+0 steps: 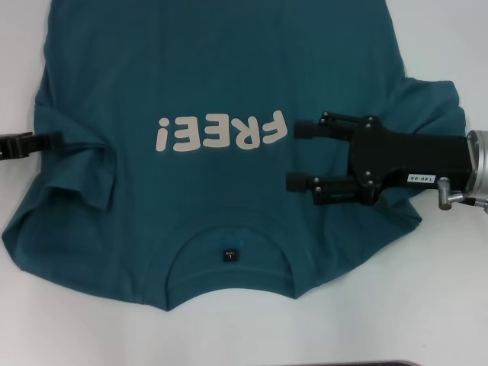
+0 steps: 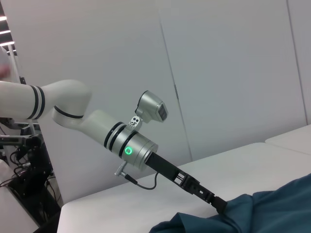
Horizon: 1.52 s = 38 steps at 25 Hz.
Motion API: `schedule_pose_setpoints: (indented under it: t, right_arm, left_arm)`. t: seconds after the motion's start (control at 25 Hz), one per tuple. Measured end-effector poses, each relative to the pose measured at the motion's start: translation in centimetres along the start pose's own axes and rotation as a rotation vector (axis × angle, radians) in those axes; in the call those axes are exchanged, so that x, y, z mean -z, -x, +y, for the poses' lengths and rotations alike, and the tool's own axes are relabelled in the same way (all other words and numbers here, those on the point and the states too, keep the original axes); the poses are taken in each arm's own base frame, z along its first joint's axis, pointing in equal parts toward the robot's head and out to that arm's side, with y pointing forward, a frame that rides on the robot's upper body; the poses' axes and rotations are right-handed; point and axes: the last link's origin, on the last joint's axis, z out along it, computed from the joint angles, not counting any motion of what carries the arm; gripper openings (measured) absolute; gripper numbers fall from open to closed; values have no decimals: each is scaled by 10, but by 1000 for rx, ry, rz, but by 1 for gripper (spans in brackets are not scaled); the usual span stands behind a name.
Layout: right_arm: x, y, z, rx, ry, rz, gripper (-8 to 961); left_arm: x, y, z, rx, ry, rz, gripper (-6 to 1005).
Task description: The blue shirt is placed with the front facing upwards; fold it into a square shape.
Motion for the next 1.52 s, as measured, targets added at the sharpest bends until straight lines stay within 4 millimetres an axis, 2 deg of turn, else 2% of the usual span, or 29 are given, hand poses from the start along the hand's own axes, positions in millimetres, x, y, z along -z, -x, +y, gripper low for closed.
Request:
schedule_pose_setpoints:
  t: [0.2, 0.64, 0.96, 1.32, 1.52]
  right_arm:
    - [0, 0, 0, 0, 0, 0, 896]
    - [0, 0, 0, 0, -2, 0, 896]
    - [0, 0, -1, 1, -5, -1, 896]
    - [0, 0, -1, 2, -6, -1, 896]
    - [0, 0, -1, 2, -5, -1, 896]
  left_arm:
    - [-1, -2, 0, 6, -6, 9, 533]
    - [-2, -2, 0, 1, -9, -2, 325]
    - [-6, -7, 4, -7, 3, 5, 2]
    - [-13, -23, 23, -33, 77, 21, 8]
    - [-24, -34, 37, -53, 112, 28, 12]
